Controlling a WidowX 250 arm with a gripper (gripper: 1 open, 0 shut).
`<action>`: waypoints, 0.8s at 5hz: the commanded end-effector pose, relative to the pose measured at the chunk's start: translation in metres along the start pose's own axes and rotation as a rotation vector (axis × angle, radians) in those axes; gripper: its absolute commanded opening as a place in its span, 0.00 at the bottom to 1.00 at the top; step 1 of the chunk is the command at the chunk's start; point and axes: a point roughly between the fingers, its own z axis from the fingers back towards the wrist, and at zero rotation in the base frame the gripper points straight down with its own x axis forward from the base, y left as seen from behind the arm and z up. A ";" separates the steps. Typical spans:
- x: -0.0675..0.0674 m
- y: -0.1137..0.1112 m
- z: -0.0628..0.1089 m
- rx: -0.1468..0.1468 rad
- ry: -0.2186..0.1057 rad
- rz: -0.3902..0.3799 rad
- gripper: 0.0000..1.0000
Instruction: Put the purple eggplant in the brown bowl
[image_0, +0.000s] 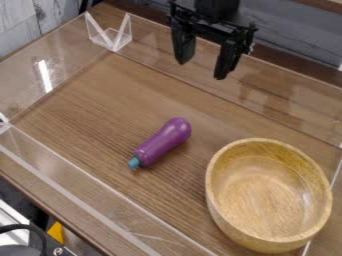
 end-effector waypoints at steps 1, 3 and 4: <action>0.000 -0.002 0.021 0.005 -0.077 -0.009 1.00; 0.000 -0.002 0.023 0.002 -0.089 -0.011 1.00; -0.003 -0.002 0.018 -0.003 -0.073 -0.012 1.00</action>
